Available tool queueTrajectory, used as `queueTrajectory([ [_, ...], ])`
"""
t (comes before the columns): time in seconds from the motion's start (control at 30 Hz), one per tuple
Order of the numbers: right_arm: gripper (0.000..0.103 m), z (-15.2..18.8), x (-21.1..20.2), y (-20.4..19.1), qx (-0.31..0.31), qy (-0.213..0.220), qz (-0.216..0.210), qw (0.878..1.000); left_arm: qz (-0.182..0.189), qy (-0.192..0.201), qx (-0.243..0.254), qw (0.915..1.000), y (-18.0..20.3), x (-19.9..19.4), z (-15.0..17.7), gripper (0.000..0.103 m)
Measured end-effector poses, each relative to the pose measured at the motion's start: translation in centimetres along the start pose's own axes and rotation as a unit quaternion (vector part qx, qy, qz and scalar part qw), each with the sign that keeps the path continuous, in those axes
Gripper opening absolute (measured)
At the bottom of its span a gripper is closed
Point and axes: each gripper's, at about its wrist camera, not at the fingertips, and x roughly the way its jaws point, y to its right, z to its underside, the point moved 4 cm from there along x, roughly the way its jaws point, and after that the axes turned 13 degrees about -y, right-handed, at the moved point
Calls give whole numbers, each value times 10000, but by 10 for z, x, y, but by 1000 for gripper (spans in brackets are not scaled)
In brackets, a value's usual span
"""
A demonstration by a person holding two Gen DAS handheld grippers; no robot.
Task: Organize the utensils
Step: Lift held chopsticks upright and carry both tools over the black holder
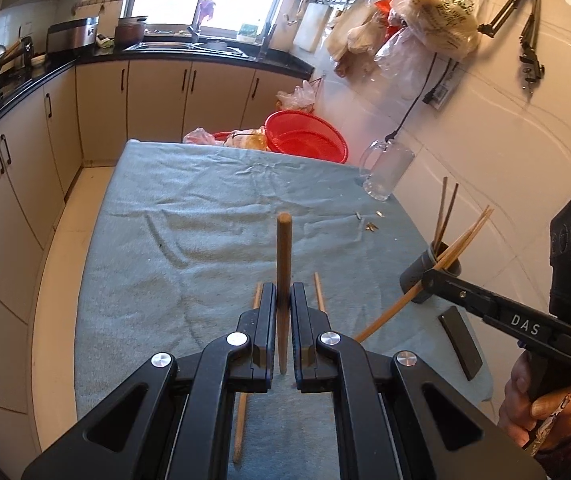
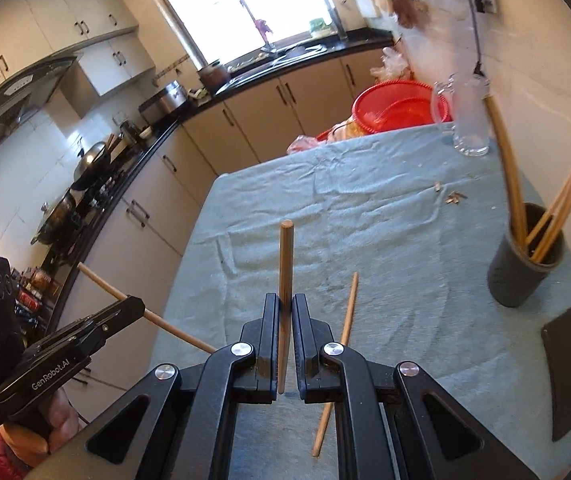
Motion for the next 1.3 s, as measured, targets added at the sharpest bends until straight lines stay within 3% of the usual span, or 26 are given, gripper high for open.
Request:
queueTrajectory([
  [0.2, 7, 0, -28, 8, 73, 211, 93, 9997, 51, 94, 69, 9999, 9, -8, -5, 6],
  [0.63, 7, -11, -80, 28, -75, 550, -72, 9984, -257, 414, 135, 9987, 48, -22, -18, 6],
  [1.3, 7, -15, -144, 93, 122, 928, -352, 9950, -416, 488, 402, 9971, 127, -22, -28, 6],
])
